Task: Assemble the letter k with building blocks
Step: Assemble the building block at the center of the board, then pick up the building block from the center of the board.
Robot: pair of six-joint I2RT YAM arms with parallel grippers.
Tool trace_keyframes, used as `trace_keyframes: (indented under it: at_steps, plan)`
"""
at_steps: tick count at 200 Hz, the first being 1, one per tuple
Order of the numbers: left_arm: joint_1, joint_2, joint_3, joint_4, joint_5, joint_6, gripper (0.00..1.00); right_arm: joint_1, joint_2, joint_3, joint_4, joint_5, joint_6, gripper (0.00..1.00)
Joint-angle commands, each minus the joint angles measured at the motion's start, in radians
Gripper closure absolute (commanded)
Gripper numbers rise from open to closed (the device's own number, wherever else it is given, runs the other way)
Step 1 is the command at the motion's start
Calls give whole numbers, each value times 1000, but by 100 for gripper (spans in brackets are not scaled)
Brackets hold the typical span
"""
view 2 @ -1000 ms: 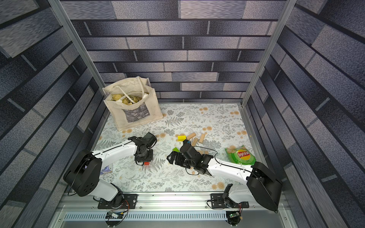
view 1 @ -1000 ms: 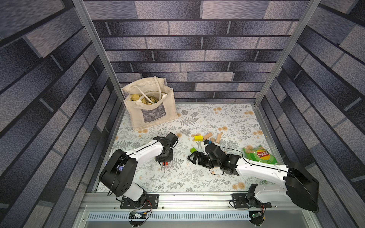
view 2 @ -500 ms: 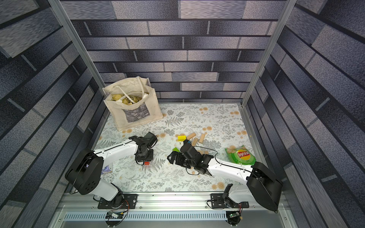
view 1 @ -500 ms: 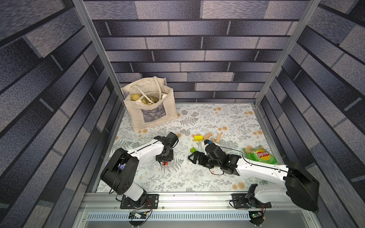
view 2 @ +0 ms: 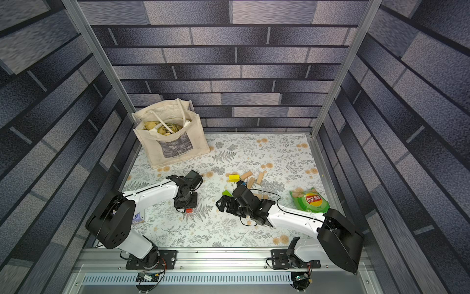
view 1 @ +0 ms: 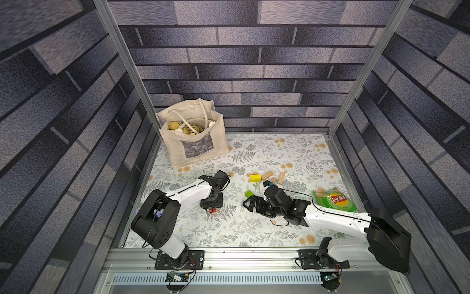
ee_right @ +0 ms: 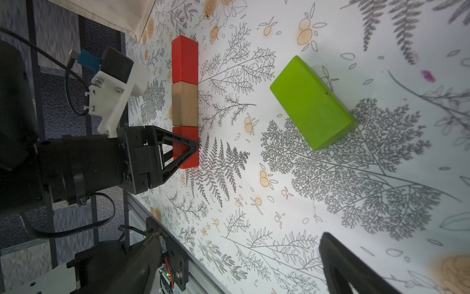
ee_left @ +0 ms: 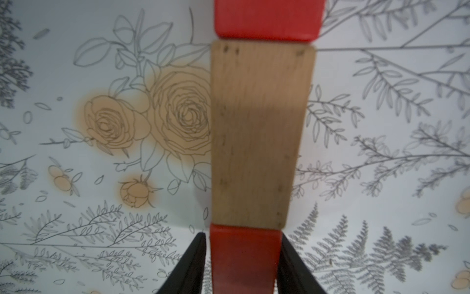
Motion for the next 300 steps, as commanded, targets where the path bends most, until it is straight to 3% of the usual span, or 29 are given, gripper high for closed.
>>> trace_keyframes:
  at_steps: [1,68,153,194,238,300]
  plan:
    - [6,-11,11,-5,4,23,52,-8,-19,-9,9,2,-2,0]
    - [6,-69,5,-2,12,28,37,-8,-22,-15,9,1,-2,0]
    - [3,-169,38,-59,14,62,31,-11,-45,-10,-23,7,-15,0]
    - [-14,-212,102,-81,54,132,29,-66,-104,-14,-69,-19,-33,0]
    - [-57,-134,220,-42,115,238,28,-186,-190,-9,-168,-75,-86,0]
    - [-89,160,530,-70,121,410,28,-324,-186,4,-254,-162,-156,0]
